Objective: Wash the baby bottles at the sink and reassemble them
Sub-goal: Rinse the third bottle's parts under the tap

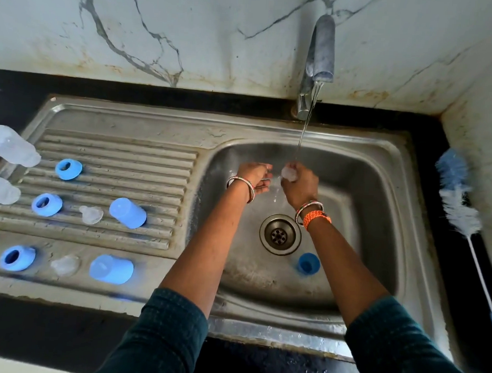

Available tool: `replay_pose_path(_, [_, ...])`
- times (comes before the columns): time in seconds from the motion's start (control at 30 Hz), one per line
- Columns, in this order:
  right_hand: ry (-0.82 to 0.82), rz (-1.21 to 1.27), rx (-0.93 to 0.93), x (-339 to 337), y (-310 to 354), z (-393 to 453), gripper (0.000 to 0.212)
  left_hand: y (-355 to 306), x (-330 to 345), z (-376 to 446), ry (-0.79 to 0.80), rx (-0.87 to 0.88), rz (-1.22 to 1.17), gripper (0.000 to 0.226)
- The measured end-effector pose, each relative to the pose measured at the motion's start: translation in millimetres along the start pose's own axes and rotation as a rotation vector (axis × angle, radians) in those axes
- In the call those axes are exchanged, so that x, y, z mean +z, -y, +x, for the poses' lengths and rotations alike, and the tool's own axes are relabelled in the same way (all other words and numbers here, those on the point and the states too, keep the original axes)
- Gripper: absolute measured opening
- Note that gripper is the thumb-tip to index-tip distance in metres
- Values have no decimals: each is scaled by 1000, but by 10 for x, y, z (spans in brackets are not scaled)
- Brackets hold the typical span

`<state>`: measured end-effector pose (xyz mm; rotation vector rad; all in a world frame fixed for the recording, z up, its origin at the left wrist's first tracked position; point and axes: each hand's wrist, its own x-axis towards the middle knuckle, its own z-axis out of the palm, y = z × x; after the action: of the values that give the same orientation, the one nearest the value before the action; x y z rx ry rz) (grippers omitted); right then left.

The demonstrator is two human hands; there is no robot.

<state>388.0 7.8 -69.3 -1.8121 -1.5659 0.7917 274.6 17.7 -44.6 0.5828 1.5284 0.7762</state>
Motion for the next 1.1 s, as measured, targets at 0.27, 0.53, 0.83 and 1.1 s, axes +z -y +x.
replay_pose_path(0.27, [-108,24,-26,11,22,-7,29,25,4,25,-1,-31,-3,24])
replay_pose_path(0.53, [-230,114,-65,-59,245,41,23,25,66,20,38,-43,-19,30])
replay_pose_path(0.83, [-145,315,73,-158,363,93,11,8,115,30,115,-41,-96,28])
replay_pose_path(1.1, [226,792,398,-382,470,104,24,-305,261,-179,244,44,-350,38])
